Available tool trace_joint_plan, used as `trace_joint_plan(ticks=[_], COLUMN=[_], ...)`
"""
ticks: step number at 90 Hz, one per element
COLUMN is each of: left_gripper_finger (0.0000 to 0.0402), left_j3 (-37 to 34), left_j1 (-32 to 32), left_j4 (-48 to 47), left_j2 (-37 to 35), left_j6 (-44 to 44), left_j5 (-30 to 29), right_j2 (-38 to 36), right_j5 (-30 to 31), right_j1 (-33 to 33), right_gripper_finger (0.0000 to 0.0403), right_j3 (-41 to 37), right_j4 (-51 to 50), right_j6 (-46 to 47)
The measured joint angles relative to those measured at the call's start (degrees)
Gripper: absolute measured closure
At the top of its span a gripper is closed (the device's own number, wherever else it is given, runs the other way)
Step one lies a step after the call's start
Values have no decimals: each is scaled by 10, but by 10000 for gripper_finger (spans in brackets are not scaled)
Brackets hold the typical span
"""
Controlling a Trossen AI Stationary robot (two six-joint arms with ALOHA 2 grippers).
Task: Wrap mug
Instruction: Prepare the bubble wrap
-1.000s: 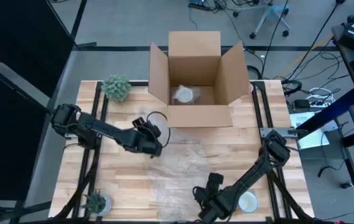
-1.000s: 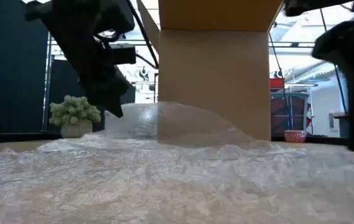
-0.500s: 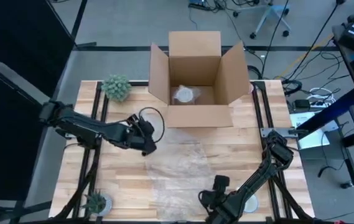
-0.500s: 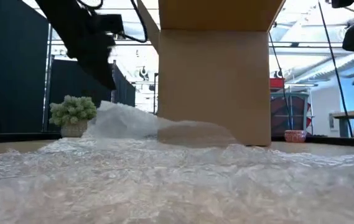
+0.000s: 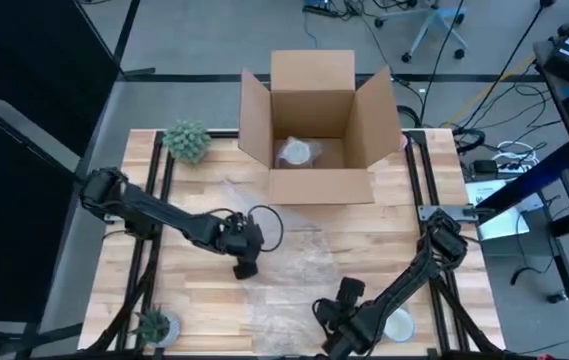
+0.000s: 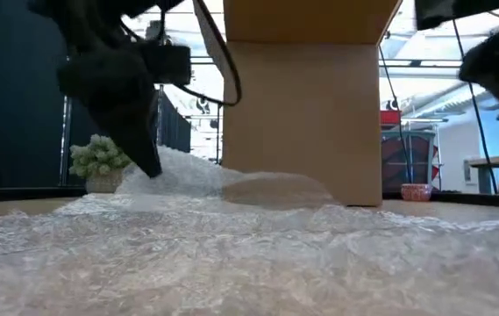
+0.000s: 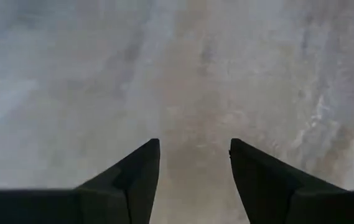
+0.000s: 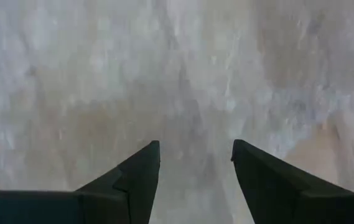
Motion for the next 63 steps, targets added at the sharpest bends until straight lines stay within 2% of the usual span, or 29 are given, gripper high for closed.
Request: trace_joint_plan(ticks=[19,33,43,63], left_gripper_finger=[222,222,222,222], left_j3=[0,0,0,-1], left_j1=[10,29,43,55], left_j4=[13,30,28,27], left_j2=[33,33,33,33], left_j6=[32,62,69,68], left_j5=[-84,-120,-151,-154], right_j2=[0,10,28,60], right_j5=[36,61,57,1], right_j1=[-31,-62,-76,-70], right_gripper_finger=[216,216,216,216], right_j3=[0,0,0,3], right_j4=[145,239,258,274], right_j6=[-76,-129,-130,-136])
